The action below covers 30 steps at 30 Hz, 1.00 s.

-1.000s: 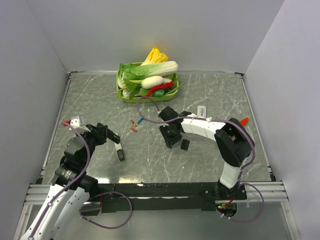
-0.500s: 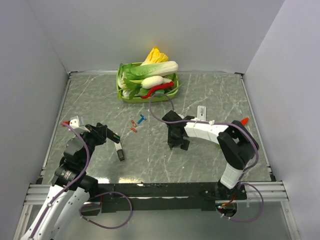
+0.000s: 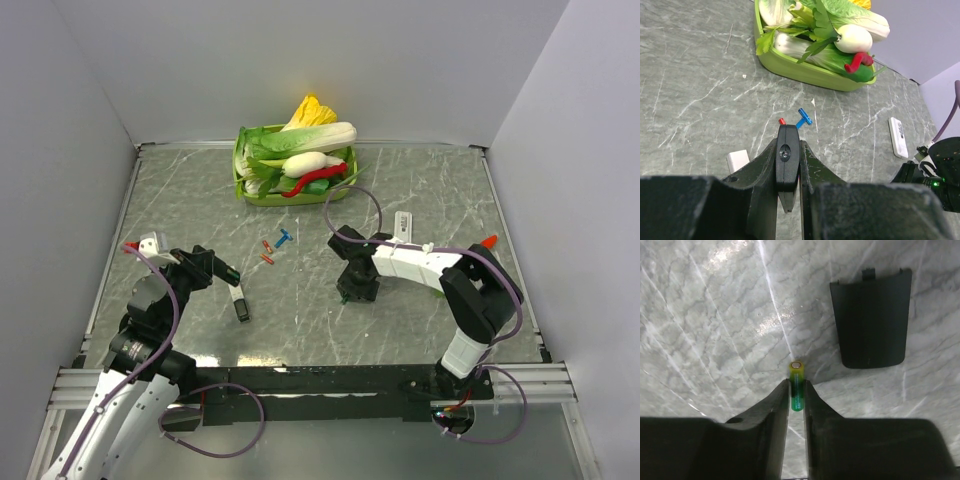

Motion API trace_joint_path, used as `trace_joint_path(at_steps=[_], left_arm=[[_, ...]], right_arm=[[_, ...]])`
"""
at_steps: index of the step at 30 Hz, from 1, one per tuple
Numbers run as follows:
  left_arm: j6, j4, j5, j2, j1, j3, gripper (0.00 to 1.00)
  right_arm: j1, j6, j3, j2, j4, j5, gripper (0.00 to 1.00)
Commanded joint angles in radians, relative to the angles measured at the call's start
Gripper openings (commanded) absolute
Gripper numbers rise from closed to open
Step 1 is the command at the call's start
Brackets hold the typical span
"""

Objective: Load the batteries into the remote control

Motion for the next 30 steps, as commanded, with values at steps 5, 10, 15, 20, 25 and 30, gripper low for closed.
trace_joint_path(at_steps=[5,10,15,20,25,30], left_arm=[[0.014,0.046,-0.021,-0.017,0.004,0.033,0.01],[0.014,0.046,-0.024,-0.017,0.004,0.033,0.01],[0.014,0.046,-0.026,-0.017,0.004,0.033,0.01],[0.014,0.045,-0.031,-0.017,0.004,0.031,0.01],[0.014,0.043,-0.032,-0.020,0.004,0.031,0.01],[0.013,0.043,-0.034,-0.028,0.004,0.028,0.01]], right_arm=[[-0.006,0.086,0.024,-0.030,-0.002,-0.040,0.49],[-0.006,0.051,0.032,-0.110,-0.011,-0.035,0.66],[-0.006,-0.156,0.046,-0.222,0.007,-0.035,0.88],[-0.004,-0.583,0.096,-0.303,-0.007,0.000,0.93],[-0.006,-1.143,0.083,-0.349,0.061,-0.151,0.95],[-0.006,-1.605,0.063,-0.303,0.036,-0.274,0.98]])
